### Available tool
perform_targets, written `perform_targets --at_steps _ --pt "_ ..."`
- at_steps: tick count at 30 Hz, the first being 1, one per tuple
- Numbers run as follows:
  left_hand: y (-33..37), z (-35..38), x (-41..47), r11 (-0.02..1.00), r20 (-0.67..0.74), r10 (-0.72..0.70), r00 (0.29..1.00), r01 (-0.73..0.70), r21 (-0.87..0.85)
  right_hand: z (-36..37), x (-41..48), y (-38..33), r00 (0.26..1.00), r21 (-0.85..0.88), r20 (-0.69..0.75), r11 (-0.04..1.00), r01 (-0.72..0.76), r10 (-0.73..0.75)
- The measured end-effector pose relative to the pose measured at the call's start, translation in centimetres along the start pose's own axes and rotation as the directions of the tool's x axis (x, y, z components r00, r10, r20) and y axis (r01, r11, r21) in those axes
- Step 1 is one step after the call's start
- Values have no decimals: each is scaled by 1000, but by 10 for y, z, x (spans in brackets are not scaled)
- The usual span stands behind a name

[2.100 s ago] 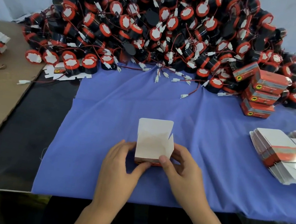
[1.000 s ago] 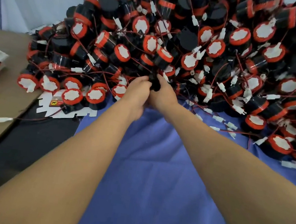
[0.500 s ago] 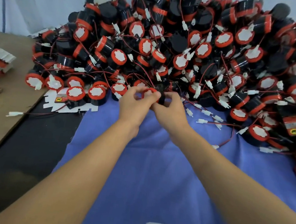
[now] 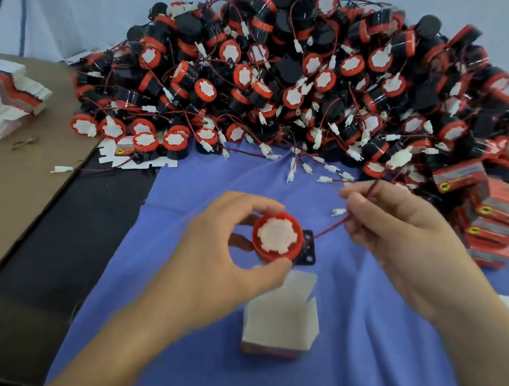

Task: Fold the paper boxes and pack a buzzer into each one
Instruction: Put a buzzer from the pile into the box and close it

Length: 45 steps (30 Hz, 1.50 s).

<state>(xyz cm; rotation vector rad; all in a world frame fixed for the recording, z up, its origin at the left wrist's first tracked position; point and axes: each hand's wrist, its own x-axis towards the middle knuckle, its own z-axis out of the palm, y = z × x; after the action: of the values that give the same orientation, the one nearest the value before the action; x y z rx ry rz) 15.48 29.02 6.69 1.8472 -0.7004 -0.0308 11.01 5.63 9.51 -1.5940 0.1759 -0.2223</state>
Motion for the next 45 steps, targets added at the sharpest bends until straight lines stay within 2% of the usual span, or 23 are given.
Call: perform_targets --at_steps 3,6,9,12,17,20,26,30,32,34,37,38,40,41,42,45 --pt "13 6 -27 991 56 50 997 -56 124 -5 -32 -10 996 -63 -41 995 75 -78" --pt "16 13 -43 955 133 52 990 -88 283 0 -50 -7 982 -284 -89 950 134 -165" --pt "15 19 -51 849 197 62 979 -155 505 12 -60 5 986 -534 -39 838 116 -161" --pt "4 22 -56 713 243 78 967 -224 664 20 -67 18 982 -627 45 760 171 -183" --pt "-21 29 -69 615 278 49 959 -249 748 32 -71 32 982 -744 111 642 185 -154" --pt "-31 36 -78 570 273 85 958 -272 775 42 -71 33 985 -782 133 600 171 -107" --pt "-33 44 -85 504 187 119 975 -221 835 57 -67 29 981 -820 136 540 191 -141" --pt "-37 51 -88 521 141 108 984 -177 835 75 -65 32 981 -860 193 479 178 -17" --pt "-39 54 -89 522 153 101 983 -184 833 81 -64 35 966 -885 254 417 209 54" --pt "-43 55 -89 544 157 96 983 -184 819 84 -64 37 954 -887 293 390 246 65" --pt "-53 54 -92 683 108 143 984 -177 709 83 -67 40 943 -882 327 378 283 59" --pt "-56 54 -94 771 93 144 985 -170 614 82 -70 41 935 -876 348 377 300 65" --pt "-60 53 -97 939 52 47 998 -62 338 79 -73 43 918 -868 390 363 340 74" --pt "-62 54 -98 968 45 28 999 -38 250 78 -73 43 914 -870 399 345 351 75" --pt "-63 55 -98 971 34 48 998 -55 233 78 -73 44 914 -875 399 329 356 74" --pt "-70 58 -98 949 3 127 992 -123 289 79 -73 49 921 -888 385 296 352 61"
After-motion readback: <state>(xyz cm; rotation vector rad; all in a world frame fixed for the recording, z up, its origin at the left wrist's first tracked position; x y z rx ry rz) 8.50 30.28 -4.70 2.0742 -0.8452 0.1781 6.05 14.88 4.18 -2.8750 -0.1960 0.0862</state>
